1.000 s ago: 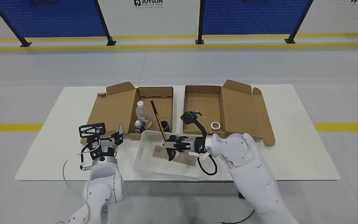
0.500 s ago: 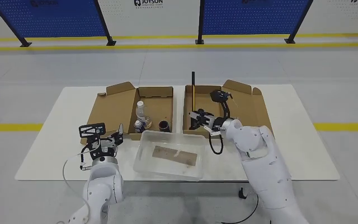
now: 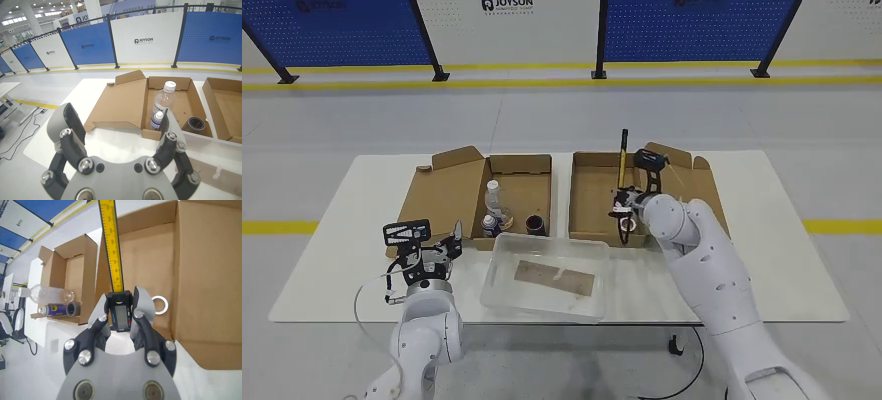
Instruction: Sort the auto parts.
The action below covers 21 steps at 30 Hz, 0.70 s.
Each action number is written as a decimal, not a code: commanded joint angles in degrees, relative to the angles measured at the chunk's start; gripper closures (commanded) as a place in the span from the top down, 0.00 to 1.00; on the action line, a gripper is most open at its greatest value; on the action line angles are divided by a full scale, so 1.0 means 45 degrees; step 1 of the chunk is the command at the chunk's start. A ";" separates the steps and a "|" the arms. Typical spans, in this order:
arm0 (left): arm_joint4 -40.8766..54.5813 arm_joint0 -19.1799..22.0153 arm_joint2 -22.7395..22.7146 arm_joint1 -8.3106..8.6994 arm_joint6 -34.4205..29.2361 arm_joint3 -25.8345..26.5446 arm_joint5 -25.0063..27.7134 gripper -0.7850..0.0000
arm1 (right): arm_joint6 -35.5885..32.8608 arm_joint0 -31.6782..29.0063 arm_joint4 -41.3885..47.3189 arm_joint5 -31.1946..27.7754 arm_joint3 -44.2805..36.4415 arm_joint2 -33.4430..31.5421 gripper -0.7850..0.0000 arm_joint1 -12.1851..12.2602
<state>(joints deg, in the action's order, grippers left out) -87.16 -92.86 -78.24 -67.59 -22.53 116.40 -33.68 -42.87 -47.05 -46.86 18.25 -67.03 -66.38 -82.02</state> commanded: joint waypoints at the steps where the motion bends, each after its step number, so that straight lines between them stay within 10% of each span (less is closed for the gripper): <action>1: 0.0000 0.0000 0.0000 0.0000 0.0000 0.0000 0.0000 1.00 | 0.0078 0.0399 0.0065 0.0086 0.0882 0.0224 0.00 -0.0091; 12: 0.0000 0.0000 0.0000 0.0000 0.0000 0.0000 0.0000 1.00 | 0.0527 0.2026 0.1541 -0.0039 0.4407 0.1600 0.00 -0.0881; 21: 0.0000 0.0000 0.0000 0.0000 0.0000 0.0000 0.0000 1.00 | 0.0857 0.2847 0.1937 -0.0277 0.6256 0.2476 0.49 -0.1444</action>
<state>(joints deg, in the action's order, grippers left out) -87.16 -92.86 -78.24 -67.59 -22.53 116.40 -33.68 -39.05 -34.56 -38.03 16.97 -39.35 -55.71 -88.27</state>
